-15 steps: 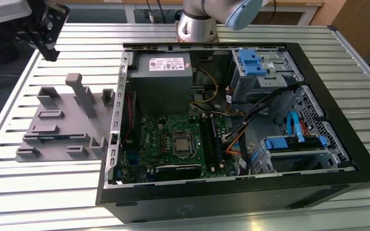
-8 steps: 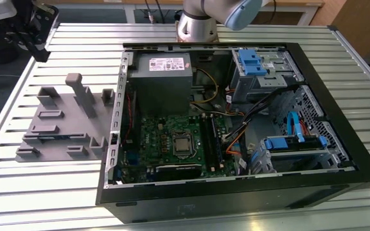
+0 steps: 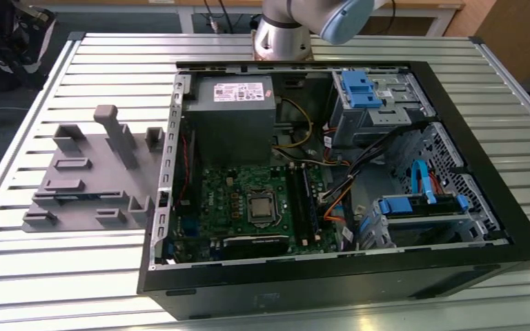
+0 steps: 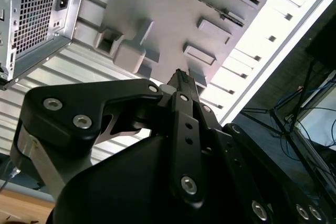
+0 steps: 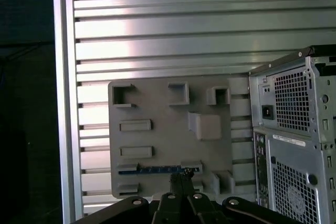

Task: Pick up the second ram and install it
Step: 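Reach for the second ram, then pick up the second ram and move it above second insertion slot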

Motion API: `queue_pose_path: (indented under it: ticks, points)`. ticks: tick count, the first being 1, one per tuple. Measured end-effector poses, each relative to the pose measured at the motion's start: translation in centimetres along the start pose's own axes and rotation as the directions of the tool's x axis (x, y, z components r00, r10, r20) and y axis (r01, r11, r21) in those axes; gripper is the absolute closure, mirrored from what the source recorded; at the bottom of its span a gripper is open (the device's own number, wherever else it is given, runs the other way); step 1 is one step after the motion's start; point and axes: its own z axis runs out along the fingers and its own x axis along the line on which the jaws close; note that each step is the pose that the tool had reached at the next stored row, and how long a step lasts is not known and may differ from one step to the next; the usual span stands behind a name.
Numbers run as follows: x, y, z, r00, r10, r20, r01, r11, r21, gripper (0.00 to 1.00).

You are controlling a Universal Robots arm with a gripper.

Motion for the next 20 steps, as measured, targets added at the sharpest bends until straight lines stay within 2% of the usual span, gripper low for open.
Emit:
queue_pose_path:
  ticks: [6,16,20]
  points:
    - [0.40,-0.04,-0.01,1.0000,0.000,0.0000,0.000,1.0000,-0.0001,0.89]
    - [0.44,-0.04,-0.01,1.0000,-0.001,-0.0001,0.001,1.0000,0.0000,0.89]
    - [0.44,-0.04,0.05,0.9998,-0.022,-0.0008,0.022,0.9998,-0.0006,0.89]
